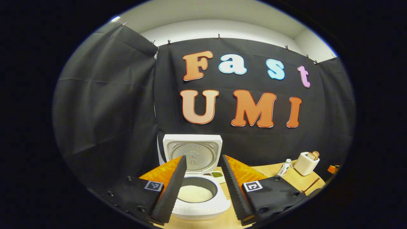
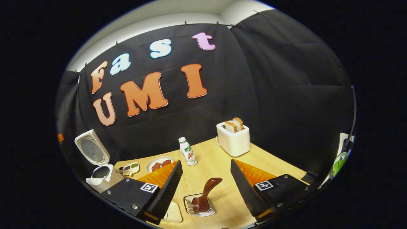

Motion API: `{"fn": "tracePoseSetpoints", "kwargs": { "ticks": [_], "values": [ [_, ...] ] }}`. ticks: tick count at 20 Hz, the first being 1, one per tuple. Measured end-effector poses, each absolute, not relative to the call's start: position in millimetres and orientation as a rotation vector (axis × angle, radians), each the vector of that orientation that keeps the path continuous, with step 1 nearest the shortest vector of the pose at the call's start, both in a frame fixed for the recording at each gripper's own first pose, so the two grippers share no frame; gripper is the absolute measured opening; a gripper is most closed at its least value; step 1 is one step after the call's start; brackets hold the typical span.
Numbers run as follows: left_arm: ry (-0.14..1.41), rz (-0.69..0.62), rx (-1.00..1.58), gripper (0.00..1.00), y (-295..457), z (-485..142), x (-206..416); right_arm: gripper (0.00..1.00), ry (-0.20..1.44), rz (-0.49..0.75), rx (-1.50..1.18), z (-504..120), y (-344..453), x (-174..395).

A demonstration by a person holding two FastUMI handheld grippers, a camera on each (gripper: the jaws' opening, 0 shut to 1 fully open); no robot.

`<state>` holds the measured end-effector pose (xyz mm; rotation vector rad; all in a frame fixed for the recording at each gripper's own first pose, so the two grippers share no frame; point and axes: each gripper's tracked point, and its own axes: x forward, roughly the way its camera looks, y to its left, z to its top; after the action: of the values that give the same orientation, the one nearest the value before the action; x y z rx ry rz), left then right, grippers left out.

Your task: Close the left gripper, press the button to open the rice cooker; take a wooden spoon from the chopstick holder with the right hand, scoop a spoonful of rice and pour it into the rice cooker, then put the wooden spoon back into the chopstick holder.

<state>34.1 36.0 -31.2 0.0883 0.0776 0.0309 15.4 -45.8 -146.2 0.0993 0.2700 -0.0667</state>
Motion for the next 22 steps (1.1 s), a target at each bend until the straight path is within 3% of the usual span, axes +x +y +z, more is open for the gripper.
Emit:
{"fn": "tracePoseSetpoints", "kwargs": {
  "ticks": [1, 3, 6, 14, 18, 22],
  "values": [
    [0.075, 0.036, 0.086, 0.77, 35, -30, 32, 0.95, 0.284, -0.070, 0.105, -154, -49, 20],
    [0.074, 0.060, 0.094, 0.80, 35, -32, 30, 0.95, 0.315, -0.070, 0.121, -167, -52, 27],
    [0.048, 0.106, 0.119, 0.96, 35, -28, 23, 0.95, 0.364, -0.058, 0.137, -188, -53, 35],
    [-0.027, 0.218, 0.109, 0.99, 36, -20, 3, 0.92, 0.503, 0.021, 0.214, -237, -51, 53],
    [-0.038, 0.267, 0.108, 0.98, 36, -28, -10, 0.74, 0.552, 0.072, 0.259, -255, -46, 60],
    [-0.003, 0.318, 0.097, 0.99, 41, -39, -20, 0.48, 0.575, 0.142, 0.279, -255, -33, 61]
  ]
}}
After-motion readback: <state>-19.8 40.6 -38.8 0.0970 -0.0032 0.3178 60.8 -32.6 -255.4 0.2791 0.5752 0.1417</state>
